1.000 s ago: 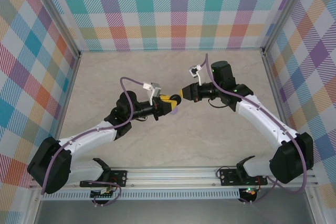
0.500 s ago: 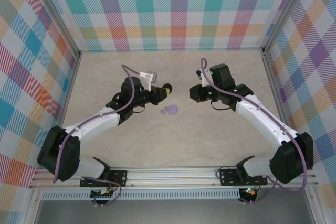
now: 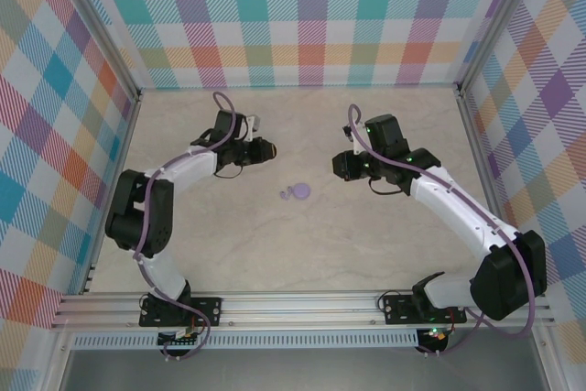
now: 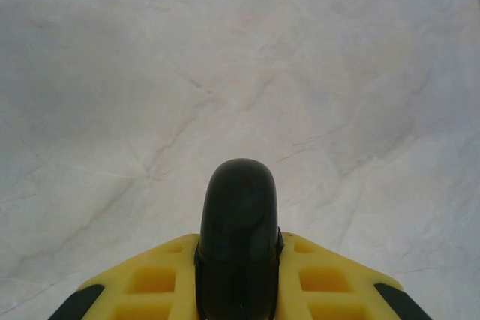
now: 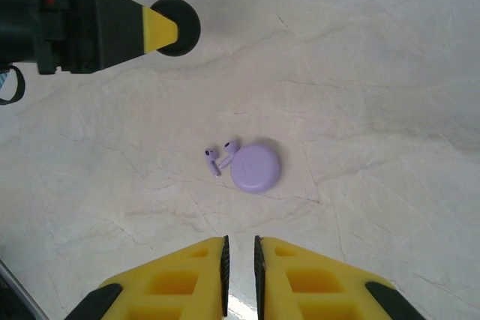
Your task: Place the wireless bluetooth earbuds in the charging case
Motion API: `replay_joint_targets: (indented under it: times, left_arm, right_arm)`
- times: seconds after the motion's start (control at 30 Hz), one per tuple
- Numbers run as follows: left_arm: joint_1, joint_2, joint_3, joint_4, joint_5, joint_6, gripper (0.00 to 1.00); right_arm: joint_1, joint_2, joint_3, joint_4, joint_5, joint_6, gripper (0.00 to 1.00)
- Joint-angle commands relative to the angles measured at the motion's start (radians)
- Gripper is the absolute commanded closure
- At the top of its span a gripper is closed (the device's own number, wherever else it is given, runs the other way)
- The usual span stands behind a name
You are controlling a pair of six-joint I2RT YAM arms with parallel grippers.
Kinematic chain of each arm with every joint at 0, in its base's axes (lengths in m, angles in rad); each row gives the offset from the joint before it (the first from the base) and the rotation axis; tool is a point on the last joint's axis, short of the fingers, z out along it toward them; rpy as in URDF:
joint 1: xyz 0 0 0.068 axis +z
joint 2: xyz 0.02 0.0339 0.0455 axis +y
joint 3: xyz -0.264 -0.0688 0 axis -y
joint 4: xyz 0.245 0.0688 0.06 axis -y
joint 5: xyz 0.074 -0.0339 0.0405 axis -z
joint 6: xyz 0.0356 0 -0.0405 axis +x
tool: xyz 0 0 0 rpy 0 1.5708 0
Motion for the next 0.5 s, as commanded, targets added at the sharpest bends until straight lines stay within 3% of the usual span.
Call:
replay_joint_targets:
  times: [0.0,0.33,0.47]
  left_arm:
    - [0.017,0.052,0.064,-0.069,0.014,0.026,0.96]
    - [0.039,0.164,0.116,-0.095,0.016,0.028,0.95]
    - [0.046,0.192,0.125,-0.104,0.008,0.028,0.89]
  right_arm:
    - [0.002,0.000,-0.010,-0.010,0.007,-0.008,0.80]
    - [0.002,0.021,-0.011,-0.017,0.004,-0.007,0.80]
    - [0.003,0.031,-0.010,-0.017,0.002,-0.006,0.80]
